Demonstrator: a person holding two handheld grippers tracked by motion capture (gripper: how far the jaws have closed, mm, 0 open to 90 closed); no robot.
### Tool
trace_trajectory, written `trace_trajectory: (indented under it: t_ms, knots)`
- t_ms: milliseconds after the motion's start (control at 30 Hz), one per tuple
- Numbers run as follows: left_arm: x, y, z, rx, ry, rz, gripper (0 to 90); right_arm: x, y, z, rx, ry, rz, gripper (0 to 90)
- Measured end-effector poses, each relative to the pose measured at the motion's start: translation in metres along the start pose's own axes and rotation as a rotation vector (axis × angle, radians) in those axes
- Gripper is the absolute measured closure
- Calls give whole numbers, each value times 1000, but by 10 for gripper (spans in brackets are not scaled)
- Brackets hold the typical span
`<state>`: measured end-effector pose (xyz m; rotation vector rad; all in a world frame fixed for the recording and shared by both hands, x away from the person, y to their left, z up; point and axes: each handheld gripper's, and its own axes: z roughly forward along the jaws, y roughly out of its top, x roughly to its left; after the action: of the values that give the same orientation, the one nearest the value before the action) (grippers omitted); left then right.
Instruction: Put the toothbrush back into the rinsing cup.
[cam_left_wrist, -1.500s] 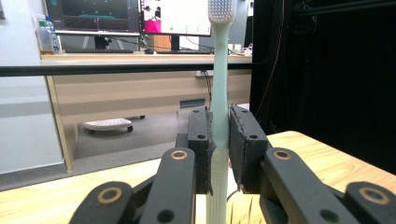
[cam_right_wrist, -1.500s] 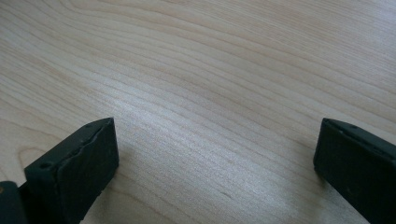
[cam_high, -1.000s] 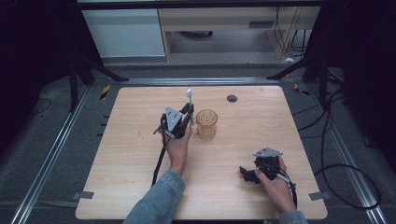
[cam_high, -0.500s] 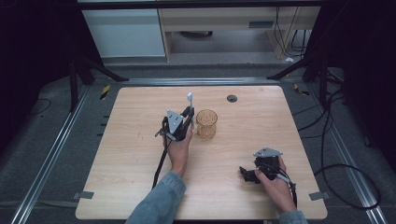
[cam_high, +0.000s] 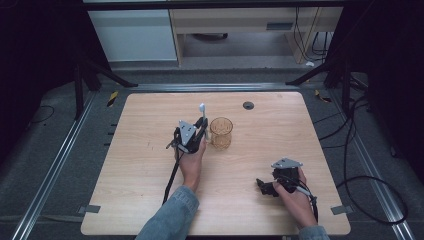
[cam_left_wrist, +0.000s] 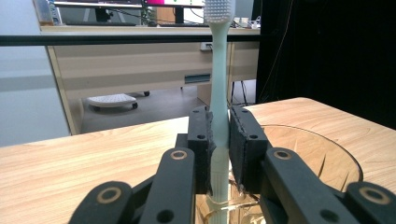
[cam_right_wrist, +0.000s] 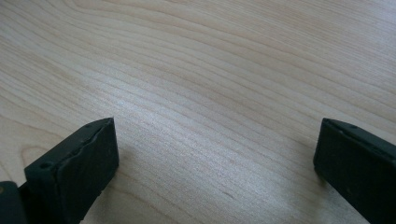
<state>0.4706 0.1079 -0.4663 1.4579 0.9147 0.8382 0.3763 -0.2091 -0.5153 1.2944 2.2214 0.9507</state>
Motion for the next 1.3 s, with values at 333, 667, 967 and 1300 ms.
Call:
trace_trajectory:
  t_ms: [333,667,967,1300]
  knots:
    - [0,-2,0,12,-2,-2,786,0,0,0,1,2,1,4]
    - [1,-4,1,29,-3,6,785,0,0,0,1,3,0,4]
    - [0,-5,1,31,-2,6,786,0,0,0,1,2,0,4]
    - [-1,-6,0,40,-2,6,786,0,0,0,1,3,0,3]
